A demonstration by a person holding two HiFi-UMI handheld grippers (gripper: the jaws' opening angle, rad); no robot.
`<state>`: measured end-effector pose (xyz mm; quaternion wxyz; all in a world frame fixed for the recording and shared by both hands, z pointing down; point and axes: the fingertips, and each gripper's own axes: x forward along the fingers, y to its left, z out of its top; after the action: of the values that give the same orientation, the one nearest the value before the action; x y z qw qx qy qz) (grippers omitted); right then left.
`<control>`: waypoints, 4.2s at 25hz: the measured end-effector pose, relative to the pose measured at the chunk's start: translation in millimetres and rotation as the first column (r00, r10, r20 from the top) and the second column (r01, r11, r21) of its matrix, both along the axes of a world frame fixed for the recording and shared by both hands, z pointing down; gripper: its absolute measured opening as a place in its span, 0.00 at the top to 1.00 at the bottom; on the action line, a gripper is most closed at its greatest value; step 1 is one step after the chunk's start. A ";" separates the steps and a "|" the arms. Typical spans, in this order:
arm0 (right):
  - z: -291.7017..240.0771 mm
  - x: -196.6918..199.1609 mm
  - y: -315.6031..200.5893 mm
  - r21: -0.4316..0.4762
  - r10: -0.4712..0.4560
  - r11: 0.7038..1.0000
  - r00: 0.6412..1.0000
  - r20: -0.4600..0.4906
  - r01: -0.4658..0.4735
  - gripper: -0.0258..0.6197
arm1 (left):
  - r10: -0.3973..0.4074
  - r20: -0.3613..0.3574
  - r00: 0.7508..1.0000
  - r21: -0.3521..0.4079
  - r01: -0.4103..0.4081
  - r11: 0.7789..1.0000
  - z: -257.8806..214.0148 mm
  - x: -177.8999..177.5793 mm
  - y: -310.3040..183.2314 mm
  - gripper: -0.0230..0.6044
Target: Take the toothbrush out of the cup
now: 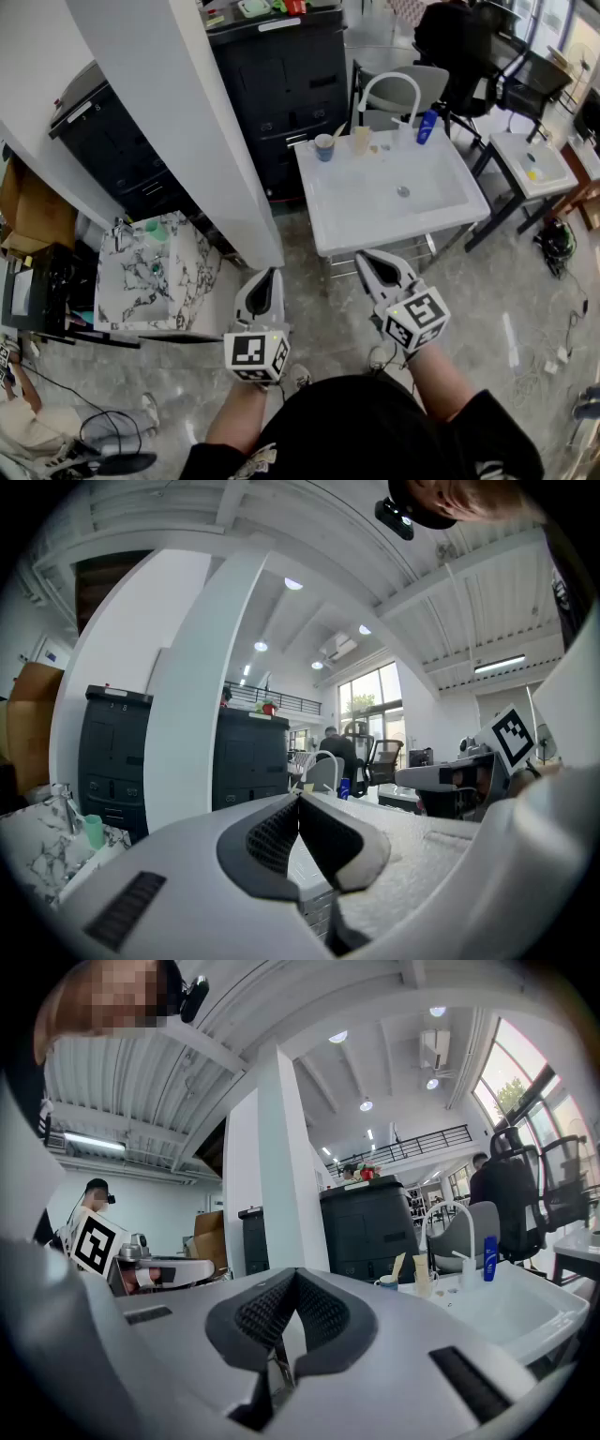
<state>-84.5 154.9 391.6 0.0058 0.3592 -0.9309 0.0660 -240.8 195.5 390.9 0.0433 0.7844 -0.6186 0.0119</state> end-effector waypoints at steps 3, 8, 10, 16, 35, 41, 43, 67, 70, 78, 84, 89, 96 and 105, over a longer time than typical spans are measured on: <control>0.7 0.0 1.3 0.003 0.002 1.000 1.000 0.000 -0.002 0.96 | -0.001 -0.001 1.000 0.001 0.001 1.000 1.9 -0.3 1.5 0.96; -1.2 0.6 2.0 0.007 -0.006 1.000 1.000 0.009 0.006 0.96 | 0.002 -0.004 1.000 -0.002 -0.002 1.000 2.6 1.4 0.9 0.96; -4.0 -0.4 2.5 0.012 -0.017 1.000 0.999 0.030 0.017 0.96 | 0.004 -0.005 1.000 -0.002 -0.004 1.000 2.6 1.3 -0.3 0.96; -5.0 3.6 -0.3 0.012 -0.006 1.000 0.999 0.050 0.005 0.96 | 0.012 -0.008 1.000 0.007 -0.012 1.000 -0.5 4.0 -3.3 0.96; -13.5 57.5 -22.9 0.043 0.019 0.999 0.997 0.081 -0.022 0.73 | 0.094 0.009 0.995 0.031 -0.095 0.995 -10.4 63.6 -35.0 0.76; -13.7 86.8 -33.8 0.045 0.023 0.999 0.997 0.078 -0.027 0.61 | 0.118 0.033 0.992 0.024 -0.119 0.993 -10.4 98.4 -48.6 0.63; -13.3 97.2 -38.7 0.044 0.028 0.999 0.997 0.079 -0.032 0.56 | 0.124 0.037 0.992 0.020 -0.124 0.992 -9.8 109.7 -52.8 0.61; -18.3 234.7 -79.7 0.052 -0.053 0.997 0.996 0.071 0.050 0.53 | 0.031 0.039 0.999 0.032 -0.032 0.999 -12.8 245.9 -76.9 0.59; -18.3 235.3 -83.9 0.048 -0.059 0.997 0.995 0.077 0.056 0.53 | 0.018 0.041 0.999 0.032 -0.019 0.999 -16.1 245.9 -79.2 0.59; -13.5 220.0 -108.8 0.033 -0.072 0.997 0.995 0.074 0.070 0.53 | 0.005 0.045 0.999 0.031 -0.006 1.000 -13.9 230.6 -103.4 0.59; -11.5 205.8 -141.8 0.028 -0.065 0.998 0.996 0.065 0.063 0.53 | 0.006 0.026 1.000 0.025 -0.006 1.000 -10.9 215.2 -135.7 0.59; -6.0 186.1 -177.0 0.015 -0.054 0.998 0.997 0.063 0.053 0.53 | 0.014 0.020 1.000 0.015 -0.014 1.000 -4.3 194.3 -168.7 0.59; 1.0 154.9 -224.0 0.004 -0.050 0.999 0.997 0.054 0.050 0.53 | 0.012 0.010 1.000 0.005 -0.012 1.000 5.0 162.4 -214.5 0.59; 6.3 119.4 -284.1 -0.003 -0.029 1.000 0.999 0.040 0.029 0.53 | 0.034 0.001 0.999 -0.011 -0.034 0.999 11.8 127.2 -272.0 0.59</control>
<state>34.9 -129.2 397.8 -0.0111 0.3443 -0.9358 0.0748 -113.7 -76.5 402.6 0.0473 0.7946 -0.6050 0.0165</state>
